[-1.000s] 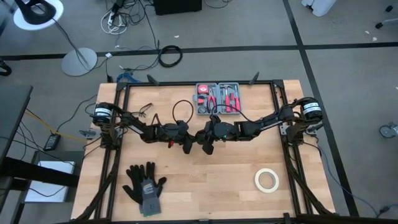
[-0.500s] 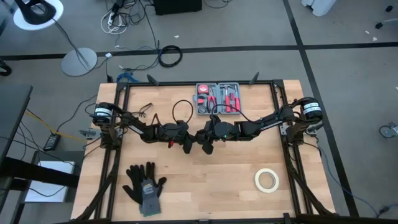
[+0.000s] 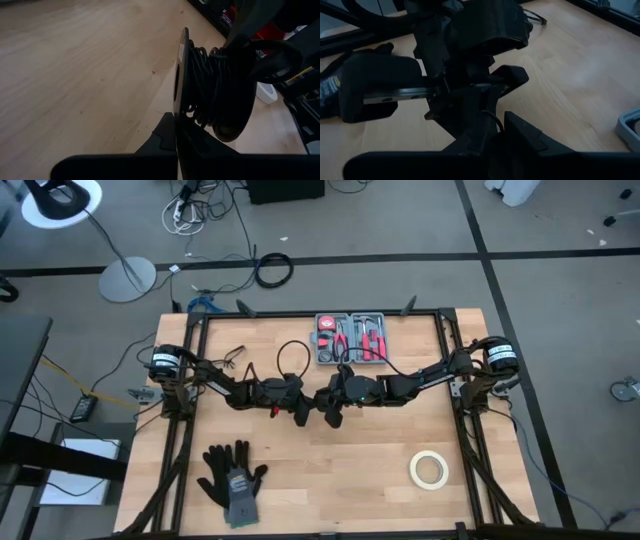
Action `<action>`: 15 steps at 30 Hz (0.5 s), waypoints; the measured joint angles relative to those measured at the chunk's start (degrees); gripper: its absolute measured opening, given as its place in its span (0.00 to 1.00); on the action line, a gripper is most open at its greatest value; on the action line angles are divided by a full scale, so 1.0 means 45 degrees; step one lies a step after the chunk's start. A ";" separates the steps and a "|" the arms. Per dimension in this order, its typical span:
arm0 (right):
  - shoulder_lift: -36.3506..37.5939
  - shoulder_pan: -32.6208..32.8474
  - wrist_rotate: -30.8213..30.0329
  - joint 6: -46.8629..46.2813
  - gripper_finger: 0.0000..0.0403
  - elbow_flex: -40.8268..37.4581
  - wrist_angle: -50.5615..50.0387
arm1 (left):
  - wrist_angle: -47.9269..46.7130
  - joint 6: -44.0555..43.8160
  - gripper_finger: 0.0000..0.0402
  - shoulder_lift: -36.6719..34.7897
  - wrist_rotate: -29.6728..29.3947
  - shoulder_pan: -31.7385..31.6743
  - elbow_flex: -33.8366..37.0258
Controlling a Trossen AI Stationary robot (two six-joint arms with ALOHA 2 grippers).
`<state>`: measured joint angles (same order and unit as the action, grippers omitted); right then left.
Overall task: Coil cords
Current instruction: Coil the black wire onto the black spool
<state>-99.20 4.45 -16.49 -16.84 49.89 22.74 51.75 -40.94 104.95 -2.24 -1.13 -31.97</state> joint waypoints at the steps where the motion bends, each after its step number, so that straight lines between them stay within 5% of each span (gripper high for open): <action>1: 0.0000 0.0000 0.0005 0.0000 0.15 0.0000 0.0075 | 0.0009 0.0003 0.00 0.0000 0.0000 0.0000 -0.0004; 15: 0.0000 -0.0019 0.0039 -0.0056 0.15 0.0000 0.0330 | -0.0008 0.0030 0.00 0.0000 0.0069 0.0000 0.0000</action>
<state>-99.20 4.36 -16.32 -17.09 49.89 24.23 51.71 -40.81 104.95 -1.93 -1.13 -31.97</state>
